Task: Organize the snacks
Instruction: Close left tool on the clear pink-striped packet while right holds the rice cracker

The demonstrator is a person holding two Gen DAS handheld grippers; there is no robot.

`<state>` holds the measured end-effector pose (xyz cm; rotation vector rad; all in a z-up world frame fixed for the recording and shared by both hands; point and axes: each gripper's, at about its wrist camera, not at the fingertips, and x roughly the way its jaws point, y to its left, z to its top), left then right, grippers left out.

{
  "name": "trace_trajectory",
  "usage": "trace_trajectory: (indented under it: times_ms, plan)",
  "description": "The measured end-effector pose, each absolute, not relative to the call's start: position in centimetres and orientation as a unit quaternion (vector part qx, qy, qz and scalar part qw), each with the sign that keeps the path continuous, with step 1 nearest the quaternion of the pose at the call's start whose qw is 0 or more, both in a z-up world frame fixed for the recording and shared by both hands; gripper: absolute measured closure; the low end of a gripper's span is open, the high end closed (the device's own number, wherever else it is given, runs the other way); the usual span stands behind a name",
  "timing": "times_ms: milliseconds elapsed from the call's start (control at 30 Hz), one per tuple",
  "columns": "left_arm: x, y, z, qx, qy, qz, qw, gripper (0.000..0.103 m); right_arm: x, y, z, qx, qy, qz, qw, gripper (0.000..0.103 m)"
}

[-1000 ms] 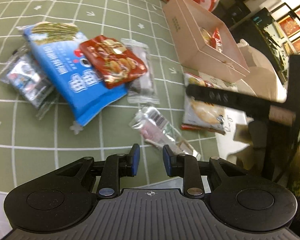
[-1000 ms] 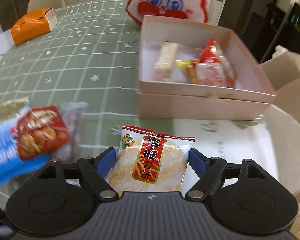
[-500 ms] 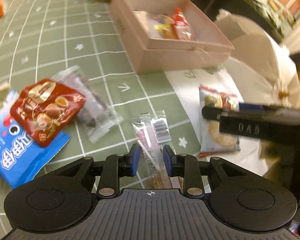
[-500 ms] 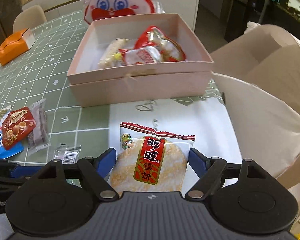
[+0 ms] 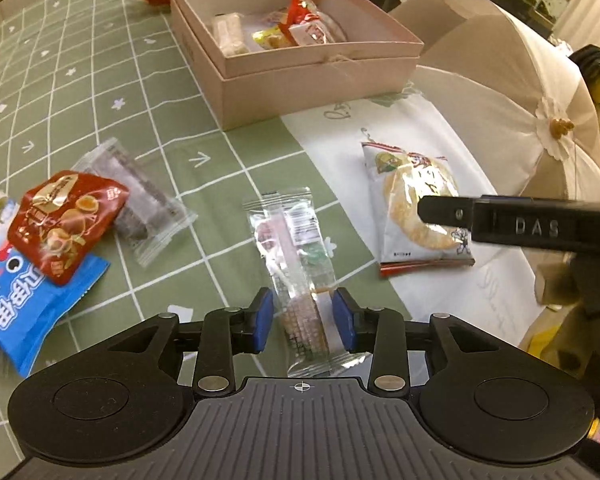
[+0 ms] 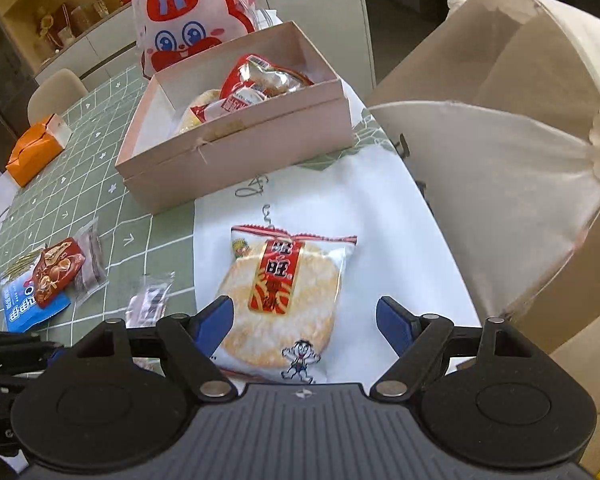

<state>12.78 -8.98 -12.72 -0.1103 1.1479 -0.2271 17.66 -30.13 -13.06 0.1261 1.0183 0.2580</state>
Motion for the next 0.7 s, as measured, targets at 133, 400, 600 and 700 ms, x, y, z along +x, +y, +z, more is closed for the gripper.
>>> trace_trajectory:
  times_ms: [133, 400, 600, 700]
  plan:
    - [12.9, -9.2, -12.7, -0.051, 0.542, -0.109, 0.832, 0.064, 17.3, -29.8, -12.9, 0.049, 0.477, 0.125, 0.868, 0.024]
    - [12.1, -8.4, -12.7, -0.026, 0.531, -0.107, 0.840, 0.052, 18.7, -28.6, -13.3, 0.043, 0.480, 0.143, 0.865, 0.024]
    - [11.8, -5.4, -12.1, -0.060, 0.532, -0.081, 0.841, 0.054, 19.6, -25.7, -13.9, 0.057, 0.486, 0.201, 0.848, 0.026]
    - [11.9, -5.9, -11.7, -0.071, 0.532, -0.101, 0.837, 0.054, 19.8, -25.2, -13.9, 0.051, 0.483, 0.201, 0.851, 0.026]
